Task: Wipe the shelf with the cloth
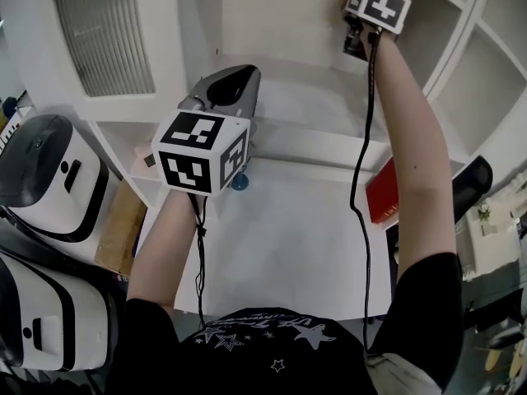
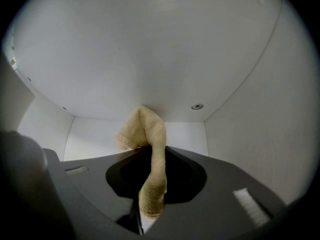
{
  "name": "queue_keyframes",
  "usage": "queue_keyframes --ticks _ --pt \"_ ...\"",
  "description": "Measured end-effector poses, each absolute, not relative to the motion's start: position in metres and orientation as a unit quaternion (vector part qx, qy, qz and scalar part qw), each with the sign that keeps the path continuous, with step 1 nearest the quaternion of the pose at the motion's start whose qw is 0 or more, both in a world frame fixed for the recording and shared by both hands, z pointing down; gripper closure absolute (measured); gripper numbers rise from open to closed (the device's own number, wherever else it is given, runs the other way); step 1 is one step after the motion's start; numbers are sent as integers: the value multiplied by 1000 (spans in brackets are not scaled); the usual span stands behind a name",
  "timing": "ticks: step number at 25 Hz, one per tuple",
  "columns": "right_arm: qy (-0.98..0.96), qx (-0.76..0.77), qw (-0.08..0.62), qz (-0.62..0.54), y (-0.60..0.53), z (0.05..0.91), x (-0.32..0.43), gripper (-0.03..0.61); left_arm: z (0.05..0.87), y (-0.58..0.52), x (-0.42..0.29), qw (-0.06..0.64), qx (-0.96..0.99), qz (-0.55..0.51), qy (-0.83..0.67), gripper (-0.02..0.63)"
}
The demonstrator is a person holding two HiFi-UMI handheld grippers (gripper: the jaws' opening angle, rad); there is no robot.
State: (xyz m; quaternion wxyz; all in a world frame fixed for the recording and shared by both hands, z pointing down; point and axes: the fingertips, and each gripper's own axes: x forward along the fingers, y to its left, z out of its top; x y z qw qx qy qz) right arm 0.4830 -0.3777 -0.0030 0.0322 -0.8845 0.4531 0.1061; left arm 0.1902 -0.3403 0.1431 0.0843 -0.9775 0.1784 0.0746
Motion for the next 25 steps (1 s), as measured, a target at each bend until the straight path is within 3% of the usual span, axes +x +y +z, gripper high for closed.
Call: queue_keyframes --ticks 14,25 --pt "395 -910 100 78 -343 2 509 506 143 -341 187 91 -975 70 188 612" --pt "495 -862 57 94 -372 17 453 505 151 -334 186 77 -969 66 227 612"
